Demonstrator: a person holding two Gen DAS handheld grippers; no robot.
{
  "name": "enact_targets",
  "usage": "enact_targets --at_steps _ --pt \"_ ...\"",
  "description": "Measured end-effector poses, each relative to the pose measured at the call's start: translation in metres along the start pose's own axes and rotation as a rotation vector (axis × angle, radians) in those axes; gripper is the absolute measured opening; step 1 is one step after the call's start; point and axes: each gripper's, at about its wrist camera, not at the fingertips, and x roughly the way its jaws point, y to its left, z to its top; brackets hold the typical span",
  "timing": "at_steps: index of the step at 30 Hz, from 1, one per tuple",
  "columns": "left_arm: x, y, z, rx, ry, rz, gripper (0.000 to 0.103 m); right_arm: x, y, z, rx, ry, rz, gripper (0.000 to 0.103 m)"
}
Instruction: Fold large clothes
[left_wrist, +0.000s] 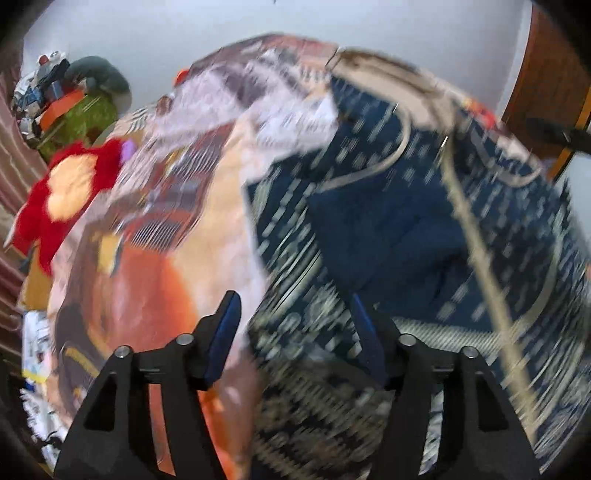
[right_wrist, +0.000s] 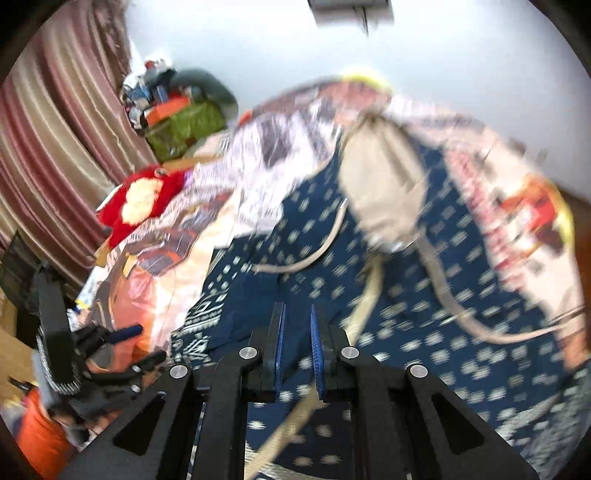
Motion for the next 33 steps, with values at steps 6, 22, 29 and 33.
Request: enact_targets --at_steps 6,22,29,33 --pt "0.041 -0.036 0.039 -0.023 0.065 -0.094 0.066 -0.064 -0.011 -0.006 -0.065 -0.221 -0.077 0.010" --pt "0.086 -0.070 0.048 0.042 0.063 0.005 0.012 -0.114 -0.010 -0.037 -0.194 -0.532 -0.184 0.100" --pt "0.032 -0.077 0.065 0.011 -0.048 -0.097 0.010 -0.086 -0.019 -0.042 -0.141 -0.335 -0.133 0.100" --pt "-0.007 -0.109 0.080 0.047 -0.108 -0.207 0.010 -0.088 -0.031 -0.046 -0.120 -0.287 -0.149 0.100"
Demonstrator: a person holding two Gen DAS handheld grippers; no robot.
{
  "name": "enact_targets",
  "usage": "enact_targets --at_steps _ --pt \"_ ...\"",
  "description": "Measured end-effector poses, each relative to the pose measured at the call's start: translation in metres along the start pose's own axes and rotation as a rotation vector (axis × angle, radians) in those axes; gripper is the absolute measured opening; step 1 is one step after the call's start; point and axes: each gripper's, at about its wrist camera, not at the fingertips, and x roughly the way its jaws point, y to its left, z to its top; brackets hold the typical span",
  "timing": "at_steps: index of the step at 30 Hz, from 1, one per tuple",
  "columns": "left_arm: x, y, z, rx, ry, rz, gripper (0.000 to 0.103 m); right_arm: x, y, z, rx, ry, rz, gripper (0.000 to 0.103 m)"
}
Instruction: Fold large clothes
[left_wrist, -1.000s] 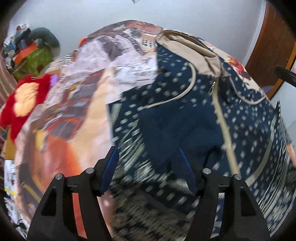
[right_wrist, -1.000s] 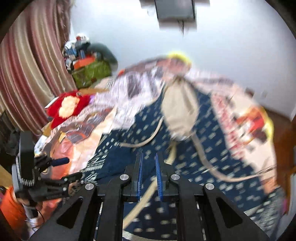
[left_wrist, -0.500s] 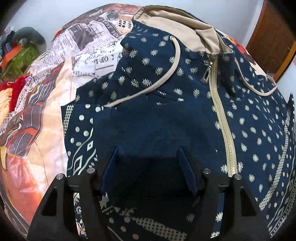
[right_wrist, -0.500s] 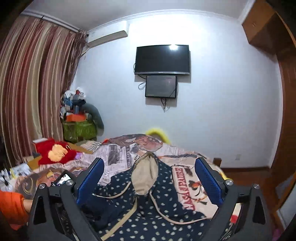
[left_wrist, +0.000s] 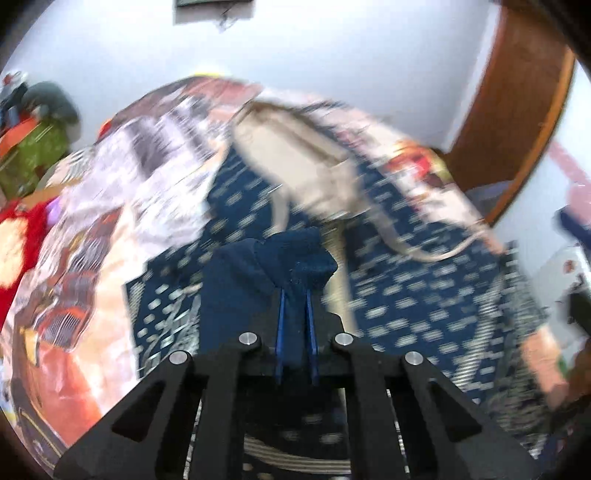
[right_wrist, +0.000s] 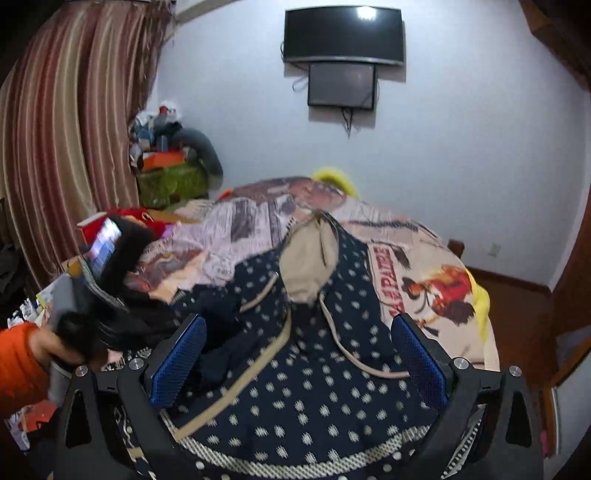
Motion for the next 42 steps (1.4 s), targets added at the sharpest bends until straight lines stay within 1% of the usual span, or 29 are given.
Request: enact_targets --at_steps 2,4,7,10,12,13,16,17,18,19,20,21,22,23,25,26,28,30,33,36,38,40,41,42 --pt "-0.006 -0.023 0.010 0.018 -0.010 -0.067 0.010 -0.007 -0.010 -0.003 0.032 0.008 -0.003 0.100" --pt "-0.008 -0.049 0.016 0.039 -0.003 -0.141 0.010 -0.015 -0.025 -0.006 0.072 0.023 -0.011 0.100" --pt "0.006 -0.084 0.020 0.076 0.039 -0.197 0.010 -0.025 -0.051 -0.011 0.129 0.055 -0.025 0.100" --pt "0.030 -0.115 0.009 0.103 0.119 -0.229 0.010 -0.030 -0.078 -0.021 0.198 0.135 -0.005 0.100" --pt "0.047 -0.129 -0.002 0.090 0.200 -0.268 0.010 -0.029 -0.093 -0.031 0.255 0.189 0.024 0.100" --pt "0.059 -0.135 -0.009 0.082 0.257 -0.283 0.010 -0.027 -0.101 -0.036 0.289 0.218 0.046 0.100" --pt "0.074 -0.142 -0.024 0.094 0.361 -0.274 0.011 -0.016 -0.116 -0.050 0.381 0.295 0.099 0.099" --pt "0.072 -0.141 -0.027 0.101 0.371 -0.262 0.012 -0.011 -0.118 -0.053 0.403 0.313 0.116 0.099" --pt "0.068 -0.138 -0.029 0.104 0.366 -0.259 0.016 -0.007 -0.120 -0.056 0.427 0.333 0.137 0.098" --pt "0.059 -0.132 -0.029 0.105 0.349 -0.256 0.025 -0.002 -0.122 -0.058 0.444 0.349 0.155 0.096" --pt "0.052 -0.125 -0.028 0.104 0.331 -0.249 0.031 0.004 -0.122 -0.060 0.460 0.366 0.173 0.094" --pt "0.043 -0.117 -0.028 0.100 0.303 -0.238 0.042 0.010 -0.122 -0.062 0.474 0.385 0.188 0.091" --pt "0.030 -0.105 -0.027 0.091 0.258 -0.222 0.051 0.015 -0.120 -0.063 0.478 0.402 0.200 0.089" --pt "0.020 -0.095 -0.027 0.085 0.230 -0.211 0.054 0.023 -0.118 -0.065 0.478 0.422 0.214 0.088" --pt "0.000 -0.069 -0.029 0.067 0.168 -0.161 0.062 0.036 -0.112 -0.067 0.472 0.454 0.228 0.084" --pt "-0.009 -0.053 -0.032 0.057 0.139 -0.117 0.064 0.044 -0.110 -0.069 0.470 0.476 0.235 0.082" --pt "-0.019 -0.022 -0.041 0.047 0.111 -0.032 0.066 0.060 -0.106 -0.074 0.473 0.524 0.239 0.074" --pt "-0.023 0.014 -0.056 0.039 0.124 0.077 0.066 0.075 -0.102 -0.078 0.470 0.565 0.250 0.070" --pt "-0.017 0.056 -0.083 0.044 0.178 0.210 0.066 0.096 -0.098 -0.083 0.453 0.614 0.220 0.066" --pt "-0.010 0.089 -0.108 0.026 0.228 0.260 0.066 0.106 -0.091 -0.083 0.405 0.617 0.193 0.065" --pt "-0.003 0.106 -0.123 0.001 0.258 0.280 0.066 0.109 -0.084 -0.083 0.361 0.619 0.159 0.061" --pt "0.006 0.116 -0.134 -0.024 0.274 0.281 0.066 0.113 -0.076 -0.084 0.304 0.622 0.114 0.051" --pt "0.010 0.121 -0.139 -0.039 0.277 0.270 0.066 0.113 -0.071 -0.083 0.267 0.620 0.095 0.048" --pt "0.014 0.123 -0.142 -0.048 0.275 0.253 0.066 0.113 -0.068 -0.082 0.249 0.616 0.090 0.041"
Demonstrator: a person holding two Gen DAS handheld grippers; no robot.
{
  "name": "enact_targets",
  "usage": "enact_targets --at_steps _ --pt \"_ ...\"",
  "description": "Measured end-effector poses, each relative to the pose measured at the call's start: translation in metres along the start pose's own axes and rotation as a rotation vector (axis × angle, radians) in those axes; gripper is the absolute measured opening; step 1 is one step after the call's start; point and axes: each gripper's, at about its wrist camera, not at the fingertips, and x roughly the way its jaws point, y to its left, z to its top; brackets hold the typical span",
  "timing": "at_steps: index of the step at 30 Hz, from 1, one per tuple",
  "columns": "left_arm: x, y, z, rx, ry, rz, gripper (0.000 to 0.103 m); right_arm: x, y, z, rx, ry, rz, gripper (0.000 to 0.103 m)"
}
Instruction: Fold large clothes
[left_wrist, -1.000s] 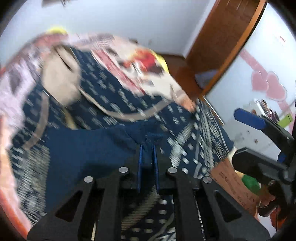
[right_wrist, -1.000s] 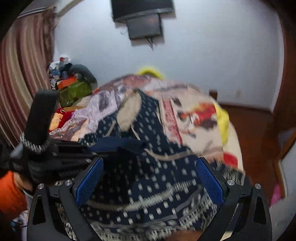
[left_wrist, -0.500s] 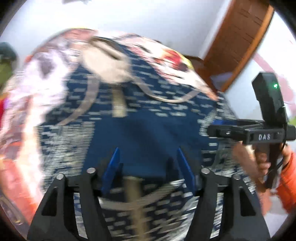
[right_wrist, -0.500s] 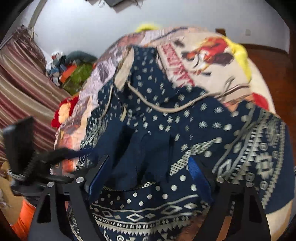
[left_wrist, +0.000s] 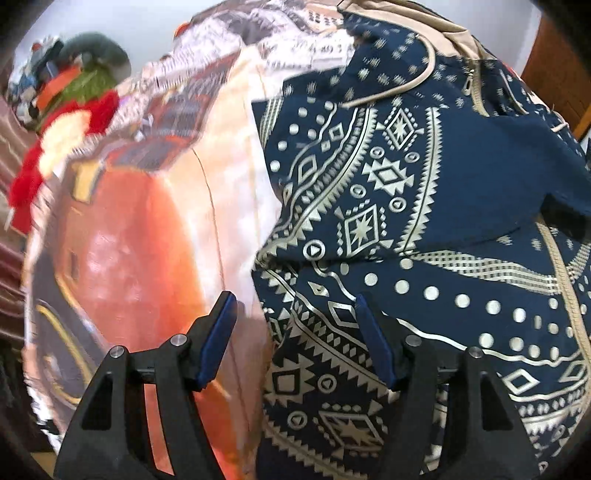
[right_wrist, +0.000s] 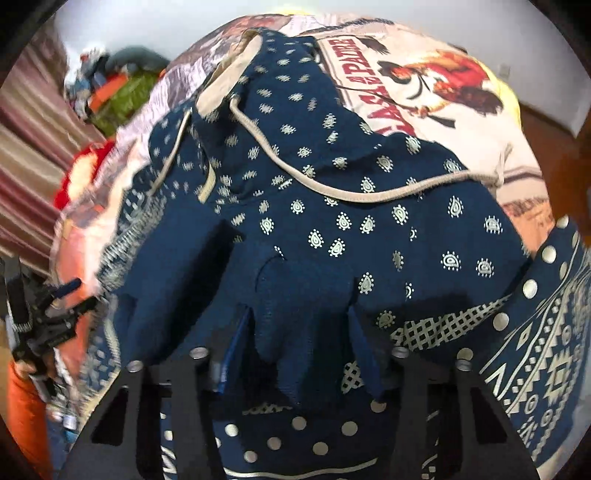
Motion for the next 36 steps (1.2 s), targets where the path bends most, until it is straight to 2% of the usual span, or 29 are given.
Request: enact_targets --at_steps 2,4,6,9,13,16,20,23,26,30,32,35,36 --pt "0.007 -0.005 0.001 0.013 -0.009 -0.014 0.066 -0.001 0.007 0.000 -0.020 -0.004 -0.001 0.030" --pt "0.009 -0.011 0.004 0.038 -0.043 0.023 0.066 -0.002 0.012 0.000 -0.032 -0.010 -0.010 0.020" --pt "0.013 -0.016 0.012 0.055 -0.063 0.078 0.066 -0.006 0.016 0.000 -0.044 -0.029 -0.021 0.017" --pt "0.024 -0.011 0.025 0.005 -0.052 0.141 0.066 -0.022 0.015 0.001 -0.047 -0.088 -0.034 0.015" --pt "0.027 0.001 0.032 -0.090 -0.071 0.138 0.065 -0.049 0.000 0.003 -0.004 -0.160 -0.042 0.015" --pt "0.026 0.008 0.032 -0.114 -0.080 0.145 0.065 -0.063 -0.016 0.004 0.023 -0.187 -0.053 0.015" --pt "0.031 0.011 0.037 -0.116 -0.082 0.173 0.065 -0.064 -0.035 -0.004 0.059 -0.159 -0.068 0.015" --pt "0.029 0.011 0.037 -0.122 -0.077 0.188 0.065 -0.050 -0.039 -0.015 0.063 -0.106 -0.079 0.015" --pt "0.027 0.013 0.035 -0.119 -0.071 0.206 0.065 -0.043 -0.040 -0.022 0.067 -0.092 -0.090 0.016" --pt "0.017 0.013 0.030 -0.106 -0.059 0.218 0.065 -0.048 -0.040 -0.023 0.081 -0.090 -0.096 0.027" --pt "0.007 0.011 0.025 -0.108 -0.054 0.210 0.065 -0.056 -0.040 -0.023 0.084 -0.102 -0.100 0.043" --pt "-0.013 0.012 0.023 -0.111 -0.075 0.187 0.065 -0.077 -0.041 -0.027 0.091 -0.171 -0.104 0.068" --pt "-0.022 0.011 0.023 -0.110 -0.089 0.179 0.065 -0.086 -0.042 -0.029 0.096 -0.198 -0.102 0.069"
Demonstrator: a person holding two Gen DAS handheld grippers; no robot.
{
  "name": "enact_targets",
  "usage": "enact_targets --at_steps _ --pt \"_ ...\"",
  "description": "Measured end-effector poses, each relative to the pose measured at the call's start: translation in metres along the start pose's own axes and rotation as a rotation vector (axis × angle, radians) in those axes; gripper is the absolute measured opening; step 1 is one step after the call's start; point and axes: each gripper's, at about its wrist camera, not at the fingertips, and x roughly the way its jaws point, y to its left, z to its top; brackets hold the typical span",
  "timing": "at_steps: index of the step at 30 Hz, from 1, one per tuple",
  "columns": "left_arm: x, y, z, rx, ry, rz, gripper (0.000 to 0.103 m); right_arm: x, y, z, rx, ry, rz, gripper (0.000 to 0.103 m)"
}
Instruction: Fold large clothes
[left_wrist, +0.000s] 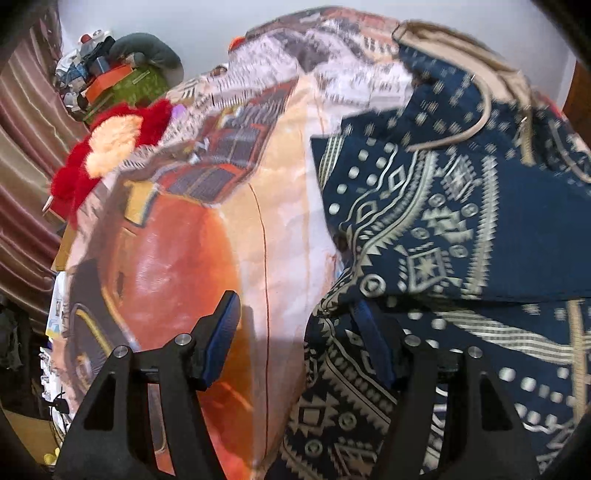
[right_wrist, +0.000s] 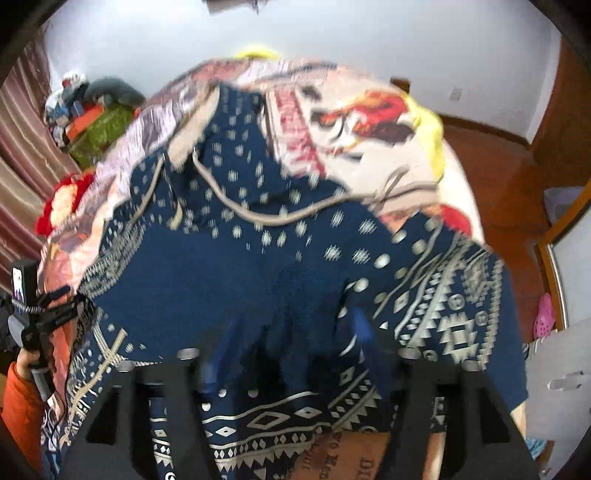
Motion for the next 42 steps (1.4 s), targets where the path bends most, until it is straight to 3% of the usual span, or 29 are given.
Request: enact_targets --at_steps 3,8,15,20,24,31,36,39,41,42 --pt "-0.027 -0.004 0.007 0.006 -0.050 -0.018 0.065 -0.024 -0.009 0.000 0.030 -0.042 0.007 0.070" --pt "-0.075 -0.028 0.032 0.015 -0.124 -0.125 0.065 -0.064 -0.042 -0.008 0.126 -0.108 -0.020 0.079" --pt "-0.098 -0.098 0.062 0.061 -0.140 -0.280 0.069 -0.095 -0.128 -0.043 0.367 -0.104 -0.007 0.082" --pt "-0.082 -0.163 0.064 0.156 -0.086 -0.335 0.069 -0.080 -0.191 -0.087 0.598 -0.005 0.042 0.082" --pt "-0.063 -0.208 0.059 0.223 -0.019 -0.368 0.069 -0.060 -0.215 -0.110 0.701 0.048 0.104 0.082" --pt "-0.028 -0.240 0.054 0.252 0.093 -0.378 0.069 -0.019 -0.230 -0.120 0.785 0.080 0.180 0.082" --pt "-0.023 -0.241 0.054 0.231 0.082 -0.393 0.072 0.006 -0.236 -0.110 0.804 0.056 0.164 0.081" --pt "-0.017 -0.237 0.055 0.191 0.087 -0.400 0.079 0.013 -0.239 -0.104 0.820 0.039 0.141 0.074" --pt "-0.016 -0.237 0.055 0.180 0.088 -0.407 0.079 0.013 -0.241 -0.100 0.814 0.021 0.115 0.055" --pt "-0.017 -0.237 0.055 0.180 0.086 -0.406 0.079 0.013 -0.241 -0.098 0.814 0.011 0.111 0.051"
